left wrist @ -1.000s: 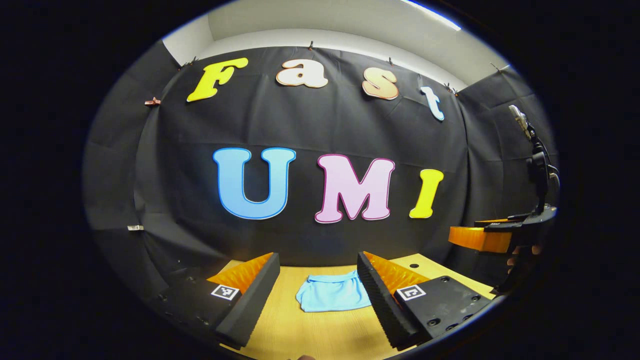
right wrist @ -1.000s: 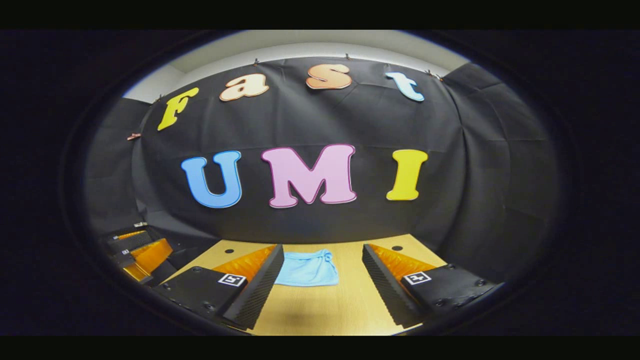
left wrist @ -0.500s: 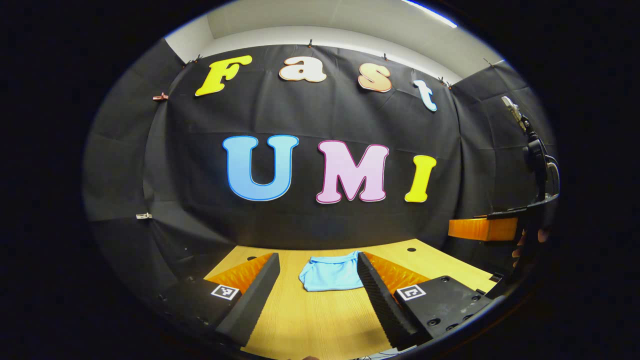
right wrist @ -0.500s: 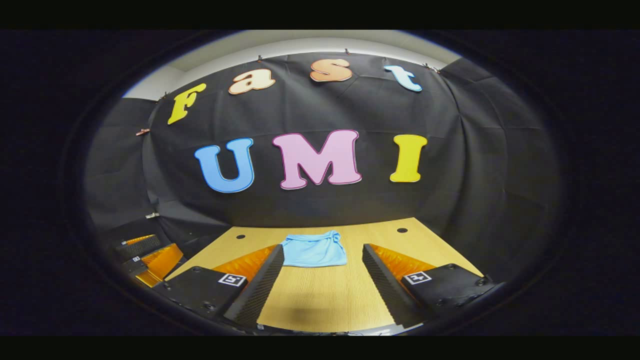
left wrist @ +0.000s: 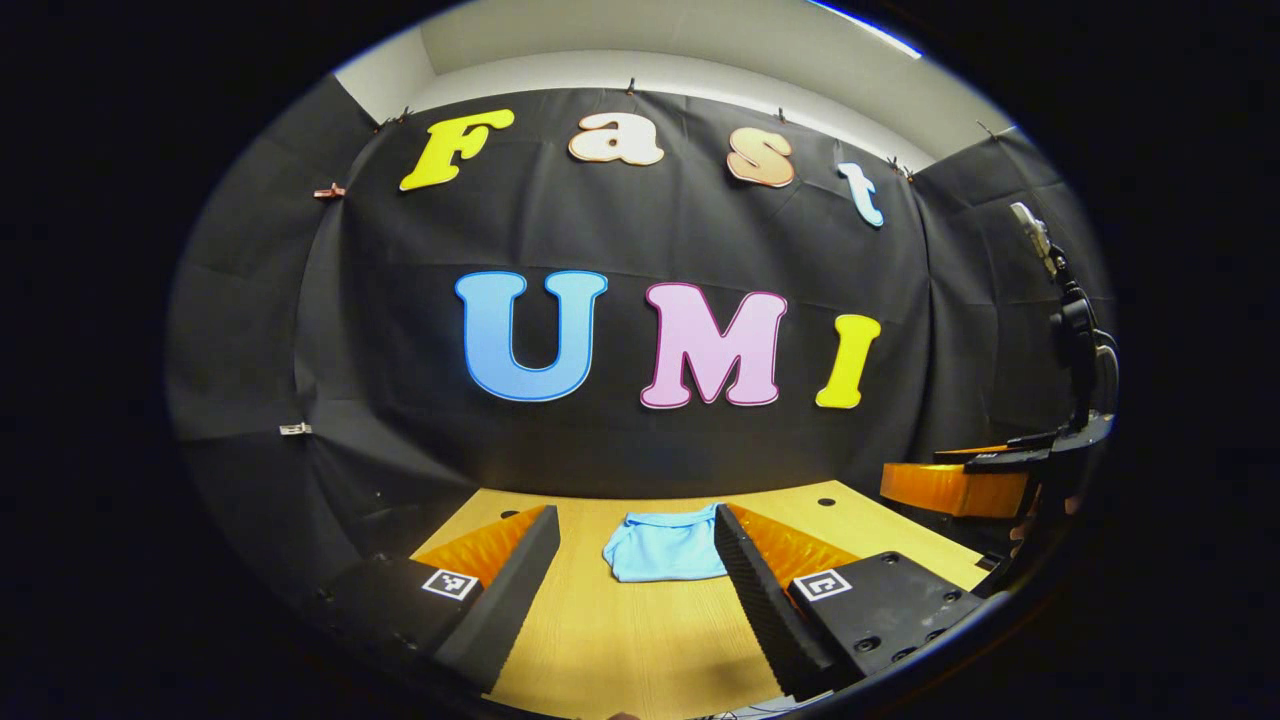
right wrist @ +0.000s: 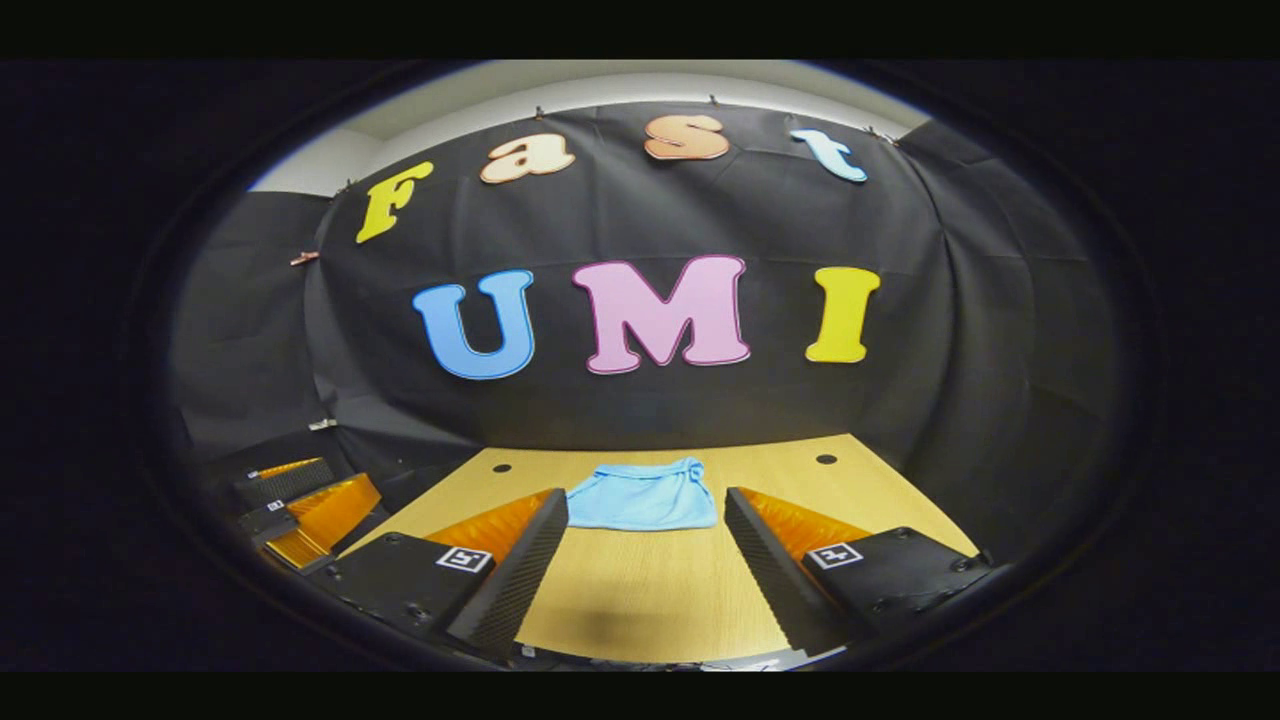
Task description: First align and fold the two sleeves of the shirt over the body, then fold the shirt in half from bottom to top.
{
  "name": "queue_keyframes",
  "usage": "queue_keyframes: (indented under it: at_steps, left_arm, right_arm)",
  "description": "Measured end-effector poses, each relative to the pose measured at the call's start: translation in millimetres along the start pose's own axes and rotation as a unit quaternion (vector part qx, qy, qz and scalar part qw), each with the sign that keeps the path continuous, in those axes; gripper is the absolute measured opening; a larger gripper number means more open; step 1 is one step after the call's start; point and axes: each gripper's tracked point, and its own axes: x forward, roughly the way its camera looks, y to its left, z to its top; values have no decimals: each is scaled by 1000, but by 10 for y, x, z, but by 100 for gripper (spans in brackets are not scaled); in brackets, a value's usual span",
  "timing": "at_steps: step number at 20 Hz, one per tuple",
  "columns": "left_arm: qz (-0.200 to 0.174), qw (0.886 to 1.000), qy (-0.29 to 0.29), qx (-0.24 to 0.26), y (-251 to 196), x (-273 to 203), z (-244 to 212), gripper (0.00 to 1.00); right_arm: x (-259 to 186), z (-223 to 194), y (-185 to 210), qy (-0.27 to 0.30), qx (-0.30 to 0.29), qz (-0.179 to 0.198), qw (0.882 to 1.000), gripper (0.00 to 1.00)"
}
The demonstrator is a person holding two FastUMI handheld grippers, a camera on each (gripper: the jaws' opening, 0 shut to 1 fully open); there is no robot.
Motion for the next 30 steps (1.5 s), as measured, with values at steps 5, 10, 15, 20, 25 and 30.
queue_keyframes:
  at_steps: [5, 10, 15, 20, 25, 30]
  left_arm:
    - [10, 1000, -9, 4, 85, 2, 91, 99]
    - [16, 1000, -5, -5, 124, -14, 76, 99]
    - [18, 1000, -6, 0, 108, -32, 90, 99]
    - [19, 1000, -4, 4, 111, -80, 74, 99]
    - [19, 1000, -6, 4, 127, -99, 96, 99]
    - [19, 1000, -5, 5, 161, -100, 67, 99]
  right_arm:
    - [59, -29, 48, 10, 1, 4, 1000, 98]
    - [100, -4, 157, 11, -3, 16, 1000, 98]
    - [115, -73, 229, 23, -7, 27, 999, 98]
    - [113, -81, 293, 24, -15, 34, 999, 98]
    - [120, -71, 326, 21, -17, 36, 999, 98]
    - [132, -67, 342, 20, -18, 35, 999, 98]
